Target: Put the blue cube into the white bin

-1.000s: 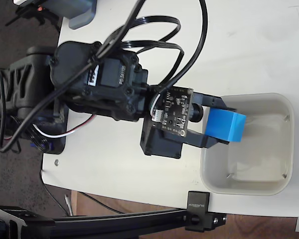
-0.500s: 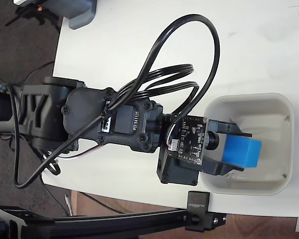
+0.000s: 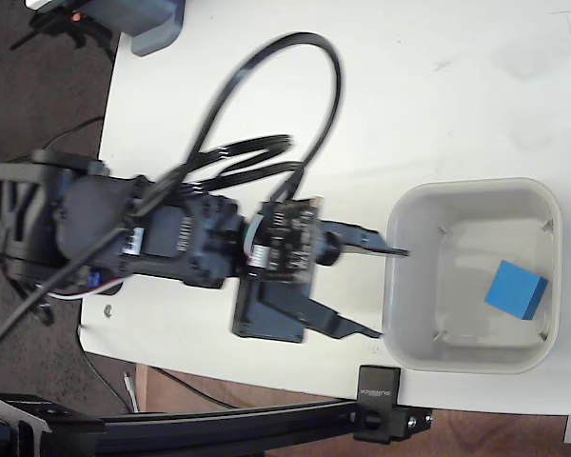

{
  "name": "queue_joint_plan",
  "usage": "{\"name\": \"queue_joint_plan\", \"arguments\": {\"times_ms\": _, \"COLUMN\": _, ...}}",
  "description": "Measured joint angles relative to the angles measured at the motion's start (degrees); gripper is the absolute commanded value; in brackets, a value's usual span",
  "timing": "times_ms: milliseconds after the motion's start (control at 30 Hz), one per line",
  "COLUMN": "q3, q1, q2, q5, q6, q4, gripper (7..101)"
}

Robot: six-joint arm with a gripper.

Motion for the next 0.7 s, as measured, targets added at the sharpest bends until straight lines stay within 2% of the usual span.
{"name": "queue_joint_plan", "arguments": {"times_ms": 167, "q3": 25.6, "q1": -0.2, "q2": 24.4, "q5": 0.9, "q6": -2.5, "q4": 0.3, "gripper": 100.3}}
{"name": "queue_joint_plan", "arguments": {"times_ms": 300, "q3": 49.3, "q1": 0.1, "q2": 45.4, "q5": 0.1, "q6": -1.1, "q4": -3.5, "gripper": 100.3}}
{"name": "queue_joint_plan", "arguments": {"times_ms": 433, "q3": 69.1, "q1": -2.6, "q2": 62.7, "q5": -0.1, "q6": 1.1, "q4": -6.0, "gripper": 100.3}}
{"name": "queue_joint_plan", "arguments": {"times_ms": 533, "q3": 78.2, "q1": -6.8, "q2": 71.7, "q5": 1.3, "q6": 2.3, "q4": -8.0, "gripper": 100.3}}
{"name": "queue_joint_plan", "arguments": {"times_ms": 700, "q3": 85.4, "q1": -11.8, "q2": 81.9, "q5": 4.5, "q6": 2.0, "q4": -7.9, "gripper": 100.3}}
